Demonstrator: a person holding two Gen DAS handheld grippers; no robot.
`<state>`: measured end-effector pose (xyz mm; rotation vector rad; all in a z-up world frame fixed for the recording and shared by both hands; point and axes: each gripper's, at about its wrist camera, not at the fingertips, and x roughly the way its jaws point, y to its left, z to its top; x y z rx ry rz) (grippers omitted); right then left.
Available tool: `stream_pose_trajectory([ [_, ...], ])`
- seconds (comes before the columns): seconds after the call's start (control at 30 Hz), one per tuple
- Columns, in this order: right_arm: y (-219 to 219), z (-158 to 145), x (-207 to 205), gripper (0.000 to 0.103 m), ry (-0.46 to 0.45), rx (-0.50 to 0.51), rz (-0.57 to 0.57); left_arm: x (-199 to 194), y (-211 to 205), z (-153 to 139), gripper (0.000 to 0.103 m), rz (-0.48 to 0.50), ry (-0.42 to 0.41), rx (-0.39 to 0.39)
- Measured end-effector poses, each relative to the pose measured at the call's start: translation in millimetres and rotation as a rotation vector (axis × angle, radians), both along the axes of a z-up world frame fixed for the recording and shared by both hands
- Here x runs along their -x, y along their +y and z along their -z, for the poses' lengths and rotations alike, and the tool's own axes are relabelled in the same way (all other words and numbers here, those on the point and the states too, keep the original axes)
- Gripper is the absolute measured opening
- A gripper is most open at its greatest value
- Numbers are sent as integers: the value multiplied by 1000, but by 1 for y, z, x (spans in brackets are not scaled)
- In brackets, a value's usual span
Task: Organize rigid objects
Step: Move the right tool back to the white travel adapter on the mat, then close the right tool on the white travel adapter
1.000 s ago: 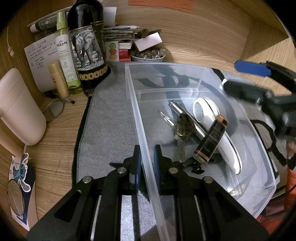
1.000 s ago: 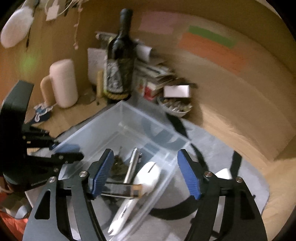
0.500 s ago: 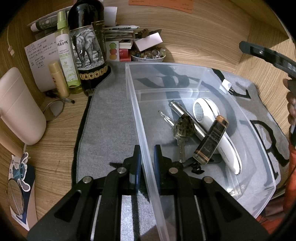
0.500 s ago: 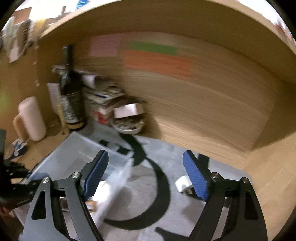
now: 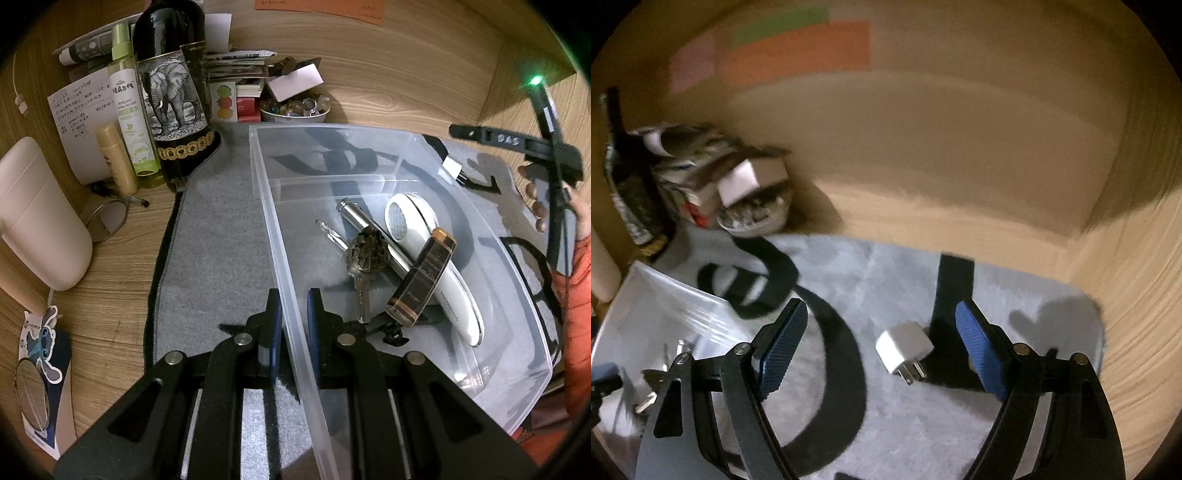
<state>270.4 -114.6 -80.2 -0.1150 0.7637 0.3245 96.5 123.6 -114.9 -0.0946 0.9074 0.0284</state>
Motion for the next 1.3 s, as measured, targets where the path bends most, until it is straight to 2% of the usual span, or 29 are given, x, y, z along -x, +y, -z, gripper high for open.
stream_pose_trajectory([
  [0.33, -11, 40, -23, 79, 96, 7, 59, 0, 1, 1, 13, -4, 6, 3],
  [0.43, -9, 47, -28, 70, 118, 9, 51, -1, 1, 1, 13, -3, 7, 3],
  [0.53, -7, 53, -31, 54, 140, 11, 39, -1, 1, 1, 13, -2, 7, 2],
  [0.57, -7, 54, -30, 46, 147, 7, 31, -1, 1, 1, 13, -2, 7, 3],
  [0.6, -5, 54, -31, 45, 144, 8, 29, -1, 1, 1, 13, -2, 7, 3],
  [0.87, -2, 38, -18, 43, 98, 8, 1, -1, 1, 1, 13, -3, 7, 2],
  [0.9, 0, 34, -16, 33, 92, 6, -7, -1, 1, 1, 13, -3, 7, 2],
  [0.93, 2, 31, -15, 28, 99, -2, -22, -1, 1, 1, 13, -3, 7, 1],
  [1.07, 6, 15, -3, 26, 63, -8, -47, -1, 1, 1, 13, -3, 7, 1],
  [1.17, 9, 3, 7, 20, 42, -15, -73, -1, 1, 1, 13, -3, 8, 1],
  [1.3, 9, -9, 16, 20, 11, 1, -83, -1, 1, 1, 13, -3, 7, 1],
])
